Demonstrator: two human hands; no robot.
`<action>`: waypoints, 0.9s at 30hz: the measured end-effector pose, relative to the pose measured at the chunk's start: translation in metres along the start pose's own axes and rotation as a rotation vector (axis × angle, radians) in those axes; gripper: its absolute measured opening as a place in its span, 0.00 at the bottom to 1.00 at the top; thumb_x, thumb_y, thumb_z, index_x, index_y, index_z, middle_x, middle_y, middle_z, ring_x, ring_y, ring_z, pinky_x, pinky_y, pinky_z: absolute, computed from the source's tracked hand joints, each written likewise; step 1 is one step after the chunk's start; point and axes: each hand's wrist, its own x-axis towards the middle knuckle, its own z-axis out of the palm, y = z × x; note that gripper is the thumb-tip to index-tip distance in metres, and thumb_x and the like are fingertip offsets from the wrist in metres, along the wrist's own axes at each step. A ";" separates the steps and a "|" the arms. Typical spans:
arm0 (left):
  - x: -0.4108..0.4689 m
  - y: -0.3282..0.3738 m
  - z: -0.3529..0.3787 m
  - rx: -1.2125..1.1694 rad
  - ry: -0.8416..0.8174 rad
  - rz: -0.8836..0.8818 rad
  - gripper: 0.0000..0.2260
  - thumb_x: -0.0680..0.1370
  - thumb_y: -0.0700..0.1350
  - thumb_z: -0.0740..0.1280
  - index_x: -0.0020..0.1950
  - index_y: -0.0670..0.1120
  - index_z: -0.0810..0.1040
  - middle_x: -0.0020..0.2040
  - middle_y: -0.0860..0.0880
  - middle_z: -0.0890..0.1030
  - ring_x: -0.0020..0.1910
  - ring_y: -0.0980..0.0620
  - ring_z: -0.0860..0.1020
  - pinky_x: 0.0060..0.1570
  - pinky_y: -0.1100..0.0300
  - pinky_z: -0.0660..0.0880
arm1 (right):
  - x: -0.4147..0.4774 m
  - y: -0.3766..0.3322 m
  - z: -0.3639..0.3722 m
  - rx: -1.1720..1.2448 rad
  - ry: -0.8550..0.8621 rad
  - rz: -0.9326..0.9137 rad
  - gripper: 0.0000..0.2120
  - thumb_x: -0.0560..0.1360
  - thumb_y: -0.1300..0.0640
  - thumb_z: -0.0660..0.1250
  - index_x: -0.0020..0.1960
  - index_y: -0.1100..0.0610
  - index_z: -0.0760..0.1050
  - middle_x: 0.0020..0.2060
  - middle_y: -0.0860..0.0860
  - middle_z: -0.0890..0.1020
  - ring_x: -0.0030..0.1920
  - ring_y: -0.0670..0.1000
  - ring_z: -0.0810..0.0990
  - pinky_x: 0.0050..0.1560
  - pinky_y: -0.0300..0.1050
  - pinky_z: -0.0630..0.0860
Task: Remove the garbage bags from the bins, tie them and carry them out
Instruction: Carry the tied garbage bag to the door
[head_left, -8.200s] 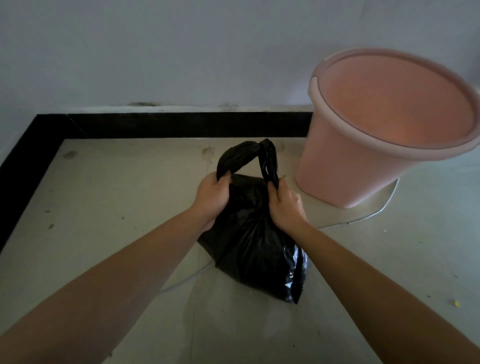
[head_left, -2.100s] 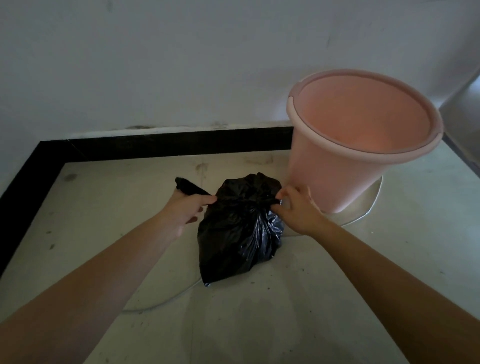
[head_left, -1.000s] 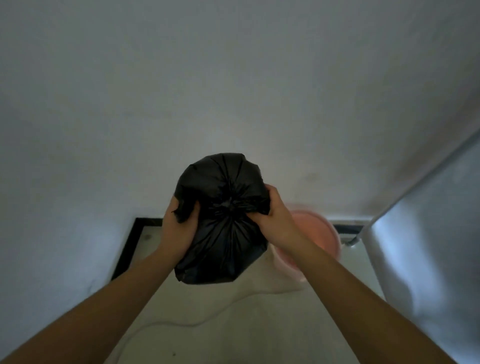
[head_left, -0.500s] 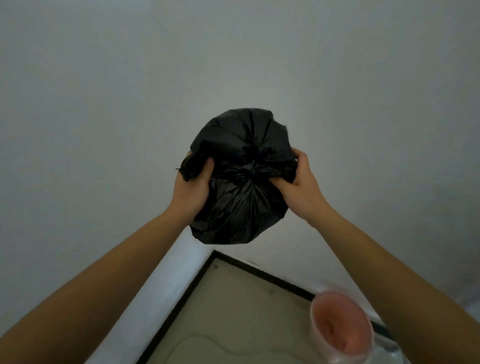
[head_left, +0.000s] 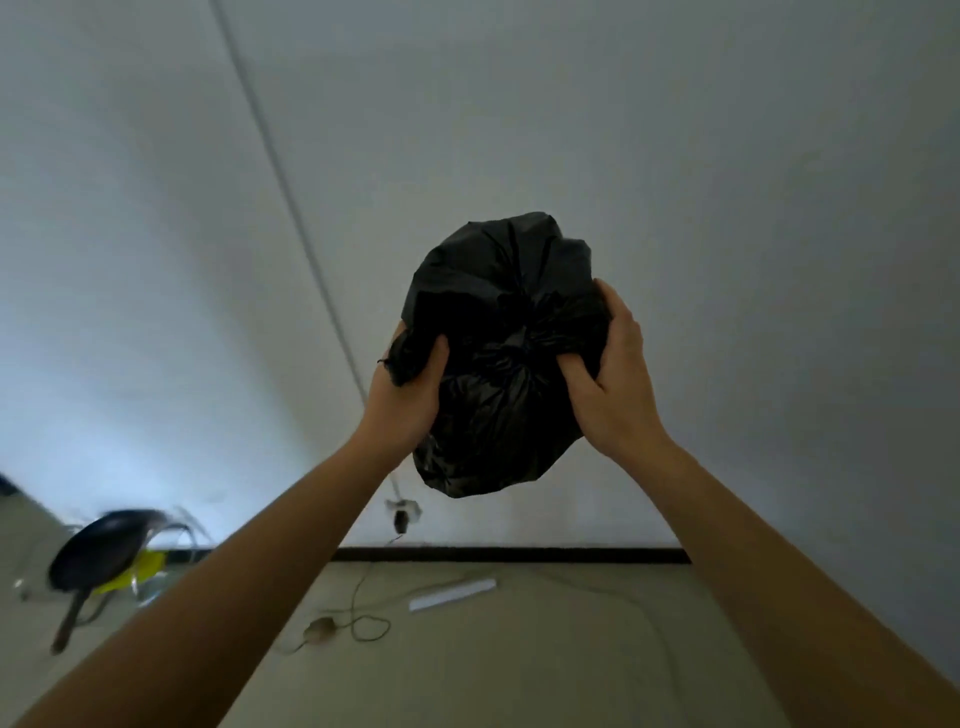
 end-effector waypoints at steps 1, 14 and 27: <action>-0.002 -0.004 -0.040 0.008 0.054 -0.013 0.07 0.82 0.55 0.63 0.60 0.57 0.74 0.52 0.60 0.78 0.56 0.54 0.78 0.60 0.54 0.74 | 0.002 -0.020 0.034 0.029 -0.060 -0.024 0.31 0.80 0.57 0.65 0.79 0.49 0.55 0.66 0.40 0.66 0.69 0.43 0.64 0.60 0.27 0.59; -0.104 -0.084 -0.563 -0.172 0.802 -0.169 0.08 0.80 0.55 0.68 0.58 0.56 0.78 0.54 0.57 0.82 0.56 0.55 0.80 0.61 0.53 0.74 | -0.087 -0.291 0.525 0.468 -0.701 -0.156 0.36 0.75 0.44 0.64 0.78 0.38 0.49 0.74 0.49 0.66 0.72 0.50 0.69 0.73 0.58 0.68; -0.114 -0.202 -0.865 -0.274 1.122 -0.210 0.04 0.82 0.48 0.67 0.53 0.57 0.80 0.52 0.58 0.84 0.54 0.57 0.81 0.54 0.58 0.74 | -0.167 -0.416 0.883 0.654 -1.049 -0.108 0.35 0.74 0.47 0.65 0.75 0.36 0.52 0.72 0.47 0.68 0.72 0.48 0.69 0.74 0.58 0.66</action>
